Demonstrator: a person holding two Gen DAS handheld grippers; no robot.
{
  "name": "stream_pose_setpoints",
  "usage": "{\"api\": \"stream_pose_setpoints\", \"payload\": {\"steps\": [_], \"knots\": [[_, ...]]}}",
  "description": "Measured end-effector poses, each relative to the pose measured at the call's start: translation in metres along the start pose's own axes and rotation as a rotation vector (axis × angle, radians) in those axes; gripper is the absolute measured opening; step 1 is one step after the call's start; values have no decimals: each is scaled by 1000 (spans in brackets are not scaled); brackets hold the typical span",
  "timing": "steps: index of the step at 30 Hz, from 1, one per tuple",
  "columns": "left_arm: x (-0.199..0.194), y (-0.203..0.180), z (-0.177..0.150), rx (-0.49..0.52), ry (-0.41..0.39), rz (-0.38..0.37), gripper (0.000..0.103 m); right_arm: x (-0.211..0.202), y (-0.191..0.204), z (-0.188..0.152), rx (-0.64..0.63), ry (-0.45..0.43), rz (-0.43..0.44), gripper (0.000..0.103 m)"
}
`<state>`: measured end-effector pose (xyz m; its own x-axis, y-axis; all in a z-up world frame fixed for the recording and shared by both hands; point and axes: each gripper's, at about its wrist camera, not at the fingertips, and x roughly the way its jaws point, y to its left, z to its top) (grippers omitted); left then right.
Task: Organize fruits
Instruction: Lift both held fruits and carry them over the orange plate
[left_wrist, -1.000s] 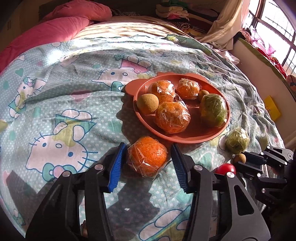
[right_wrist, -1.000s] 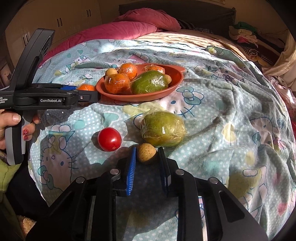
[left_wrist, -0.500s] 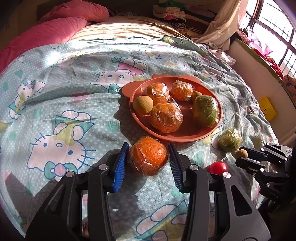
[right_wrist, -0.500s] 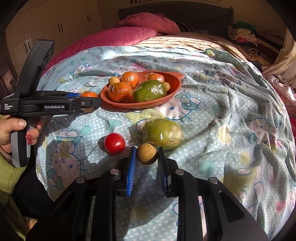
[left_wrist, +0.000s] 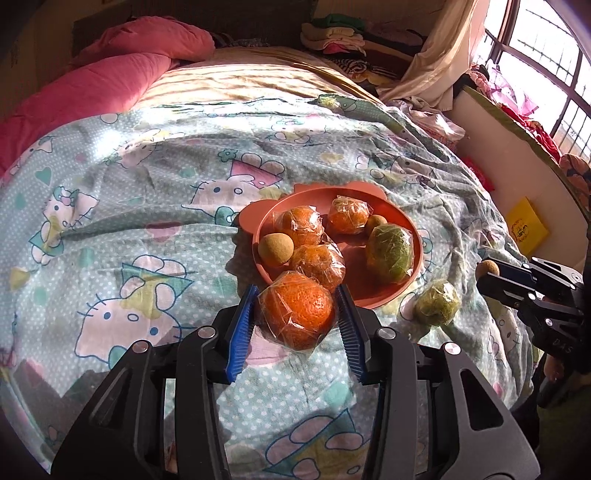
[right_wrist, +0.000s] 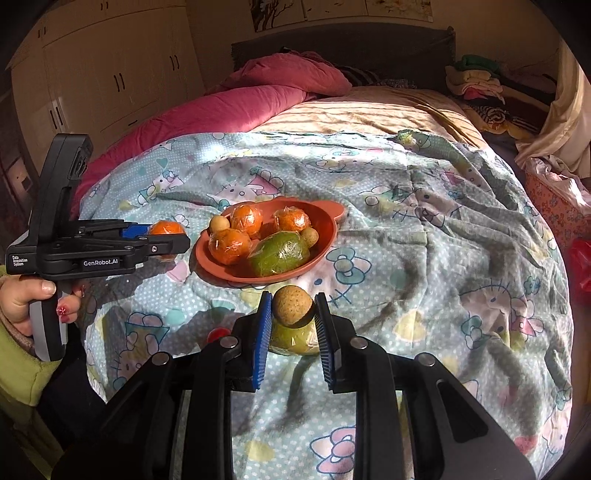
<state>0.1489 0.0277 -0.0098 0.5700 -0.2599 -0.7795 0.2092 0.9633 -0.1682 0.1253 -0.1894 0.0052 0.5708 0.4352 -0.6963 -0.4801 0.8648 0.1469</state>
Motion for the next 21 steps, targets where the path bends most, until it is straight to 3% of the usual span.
{"api": "stream_pose_setpoints", "payload": {"steps": [11,21], "knots": [[14,-21,10,24,8,-34,35,28,-16,44,-26,9,11,22],[28,-36,10,46,28,-60,35,60,-21,58,-29,45,31,22]]}}
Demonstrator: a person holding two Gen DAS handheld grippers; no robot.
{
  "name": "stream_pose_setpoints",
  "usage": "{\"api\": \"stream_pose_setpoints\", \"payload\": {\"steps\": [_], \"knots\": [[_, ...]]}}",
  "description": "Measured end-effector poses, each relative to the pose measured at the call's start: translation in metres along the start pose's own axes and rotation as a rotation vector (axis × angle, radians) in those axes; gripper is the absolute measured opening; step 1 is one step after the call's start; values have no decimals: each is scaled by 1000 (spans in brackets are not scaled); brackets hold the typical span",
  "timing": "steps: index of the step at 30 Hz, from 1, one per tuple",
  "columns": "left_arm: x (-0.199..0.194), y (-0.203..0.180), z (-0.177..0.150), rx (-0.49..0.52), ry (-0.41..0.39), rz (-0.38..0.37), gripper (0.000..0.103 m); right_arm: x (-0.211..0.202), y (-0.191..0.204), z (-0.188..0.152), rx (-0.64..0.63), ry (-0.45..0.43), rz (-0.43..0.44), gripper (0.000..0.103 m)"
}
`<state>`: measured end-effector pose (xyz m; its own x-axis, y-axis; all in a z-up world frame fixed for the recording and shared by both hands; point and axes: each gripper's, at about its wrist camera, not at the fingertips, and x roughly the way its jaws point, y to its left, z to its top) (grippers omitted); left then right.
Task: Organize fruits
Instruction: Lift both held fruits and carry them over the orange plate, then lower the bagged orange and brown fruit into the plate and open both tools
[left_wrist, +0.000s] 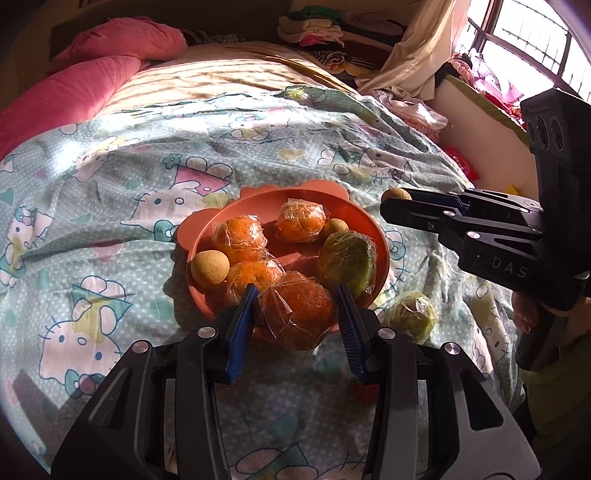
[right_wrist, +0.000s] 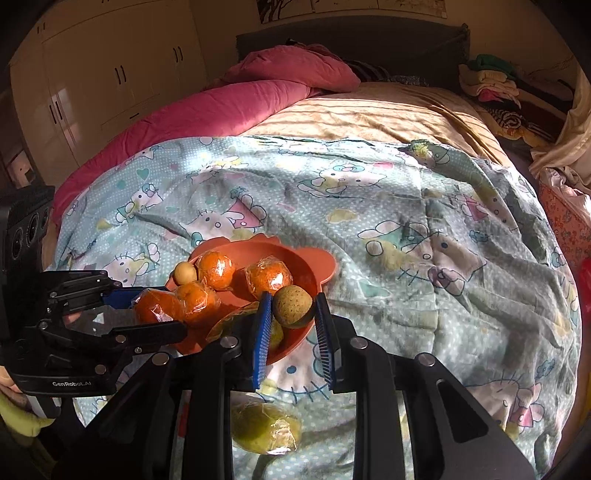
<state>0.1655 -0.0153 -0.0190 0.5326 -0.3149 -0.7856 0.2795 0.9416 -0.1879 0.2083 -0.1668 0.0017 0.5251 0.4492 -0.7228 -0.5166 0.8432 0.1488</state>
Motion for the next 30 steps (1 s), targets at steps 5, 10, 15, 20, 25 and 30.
{"api": "stream_pose_setpoints", "payload": {"steps": [5,10,15,20,25,30], "knots": [[6,-4,-1,4,7,-7,35,9,2,4,-16,17,16,22],[7,-4,-1,7,4,-6,35,19,1,6,-22,40,14,22],[7,-3,-1,7,5,-8,35,26,0,6,-16,55,17,22],[7,-3,-1,8,4,-9,35,31,-2,7,-9,65,17,22],[8,-3,-1,8,5,-9,35,32,-1,8,-8,66,18,23],[8,-2,-1,8,5,-8,35,32,-2,7,0,64,16,23]]}}
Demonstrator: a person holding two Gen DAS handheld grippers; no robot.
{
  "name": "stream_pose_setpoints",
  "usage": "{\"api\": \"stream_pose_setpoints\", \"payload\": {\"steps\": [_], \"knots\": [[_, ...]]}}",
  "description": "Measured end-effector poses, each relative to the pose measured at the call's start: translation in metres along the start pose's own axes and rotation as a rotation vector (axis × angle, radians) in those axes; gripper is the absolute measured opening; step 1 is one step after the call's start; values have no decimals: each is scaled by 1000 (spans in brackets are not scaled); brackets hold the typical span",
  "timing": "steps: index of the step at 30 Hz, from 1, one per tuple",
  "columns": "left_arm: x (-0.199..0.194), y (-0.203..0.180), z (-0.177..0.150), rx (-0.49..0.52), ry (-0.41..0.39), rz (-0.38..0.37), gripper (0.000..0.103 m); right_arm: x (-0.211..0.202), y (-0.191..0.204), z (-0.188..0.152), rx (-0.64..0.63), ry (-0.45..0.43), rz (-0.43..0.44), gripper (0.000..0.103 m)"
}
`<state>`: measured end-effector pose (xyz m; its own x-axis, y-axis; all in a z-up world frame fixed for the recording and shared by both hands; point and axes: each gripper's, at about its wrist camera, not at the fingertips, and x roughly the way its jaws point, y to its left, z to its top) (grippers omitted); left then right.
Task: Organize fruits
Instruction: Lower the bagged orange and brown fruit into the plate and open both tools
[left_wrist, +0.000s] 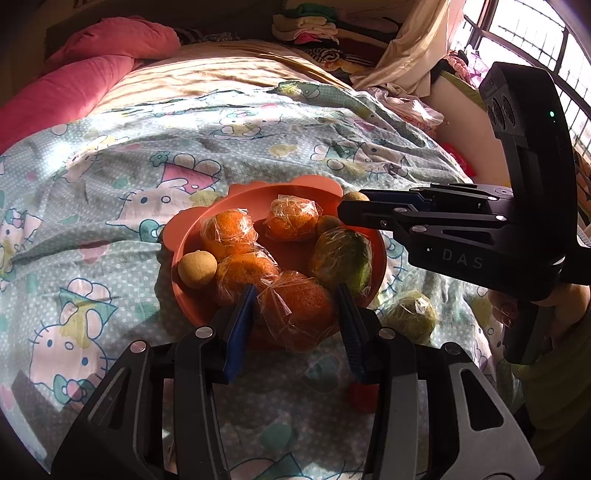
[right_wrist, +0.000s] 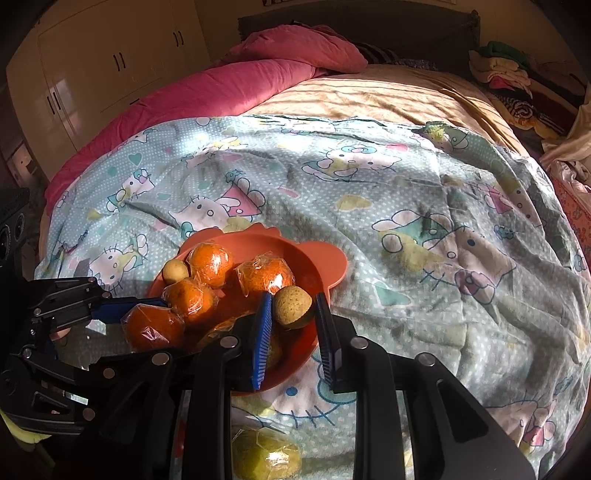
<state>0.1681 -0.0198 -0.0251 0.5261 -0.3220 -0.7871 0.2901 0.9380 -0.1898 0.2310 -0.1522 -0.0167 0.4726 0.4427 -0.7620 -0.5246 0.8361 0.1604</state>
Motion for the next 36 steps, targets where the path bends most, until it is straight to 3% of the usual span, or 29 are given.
{"api": "stream_pose_setpoints", "payload": {"steps": [9,27,36], "knots": [[0,-1,0,-1,0,0,35,-9,-5,-3,14,-18,-3,34],[-13,-2,0,1,-24,4,45,-34,-6,-7,24,-56,-20,45],[-26,-2,0,-2,-43,26,58,-54,-7,-14,22,-90,-51,59]]}}
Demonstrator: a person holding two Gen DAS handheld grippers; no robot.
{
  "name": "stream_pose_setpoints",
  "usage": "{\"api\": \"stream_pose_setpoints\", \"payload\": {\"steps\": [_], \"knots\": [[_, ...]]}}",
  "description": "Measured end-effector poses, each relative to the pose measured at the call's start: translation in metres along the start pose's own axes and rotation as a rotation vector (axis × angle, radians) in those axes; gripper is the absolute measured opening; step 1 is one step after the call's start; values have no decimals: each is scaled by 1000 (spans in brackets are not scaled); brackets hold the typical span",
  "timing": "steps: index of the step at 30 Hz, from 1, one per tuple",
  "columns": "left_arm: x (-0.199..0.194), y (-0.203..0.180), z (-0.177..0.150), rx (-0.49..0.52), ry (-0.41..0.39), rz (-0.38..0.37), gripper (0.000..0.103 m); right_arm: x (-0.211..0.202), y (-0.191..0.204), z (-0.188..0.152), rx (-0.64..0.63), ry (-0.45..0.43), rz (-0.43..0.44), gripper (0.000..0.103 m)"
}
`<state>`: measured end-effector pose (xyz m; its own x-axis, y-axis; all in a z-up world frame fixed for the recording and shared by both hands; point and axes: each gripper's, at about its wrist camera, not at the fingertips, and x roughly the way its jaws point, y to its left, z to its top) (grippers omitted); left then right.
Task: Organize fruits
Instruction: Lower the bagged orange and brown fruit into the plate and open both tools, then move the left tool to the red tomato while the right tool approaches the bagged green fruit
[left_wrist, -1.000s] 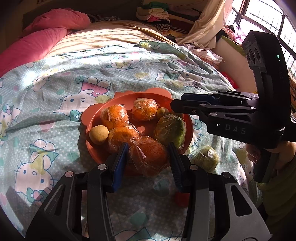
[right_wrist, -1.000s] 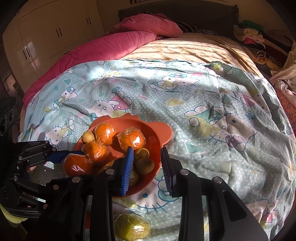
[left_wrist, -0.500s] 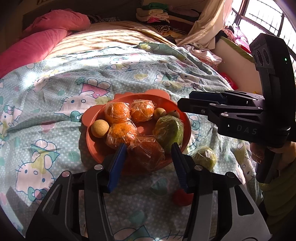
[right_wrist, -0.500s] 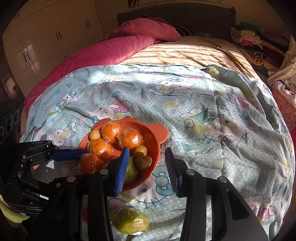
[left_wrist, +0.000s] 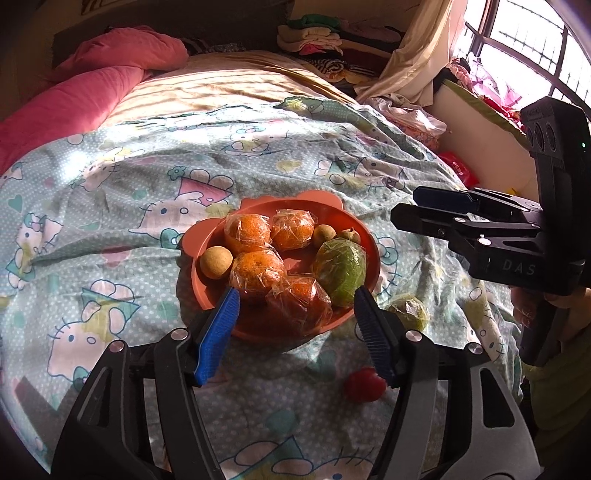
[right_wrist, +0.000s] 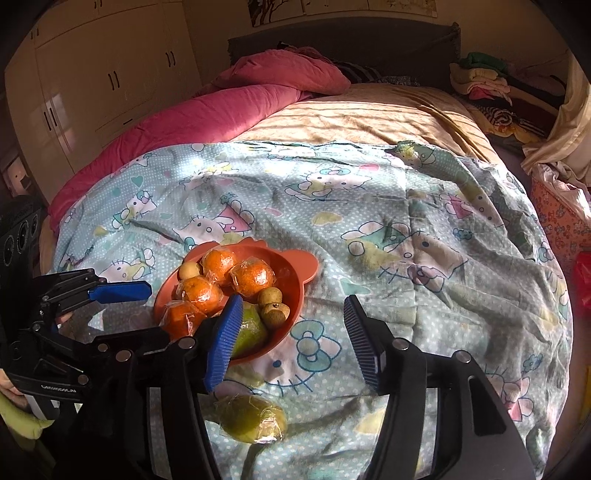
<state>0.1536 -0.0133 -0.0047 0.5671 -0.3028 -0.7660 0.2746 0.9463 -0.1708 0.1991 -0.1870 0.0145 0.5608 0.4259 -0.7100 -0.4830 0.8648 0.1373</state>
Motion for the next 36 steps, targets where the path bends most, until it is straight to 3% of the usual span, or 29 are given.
{"api": "stream_pose_setpoints", "payload": {"steps": [17,36], "knots": [[-17,-2,-12,-12,-12,30,90,-37,12,-23,-28,-51,-34,90],[-22,-3,-30,-15,4,39,93,-42,11,-53,-5,-17,-47,94]]}}
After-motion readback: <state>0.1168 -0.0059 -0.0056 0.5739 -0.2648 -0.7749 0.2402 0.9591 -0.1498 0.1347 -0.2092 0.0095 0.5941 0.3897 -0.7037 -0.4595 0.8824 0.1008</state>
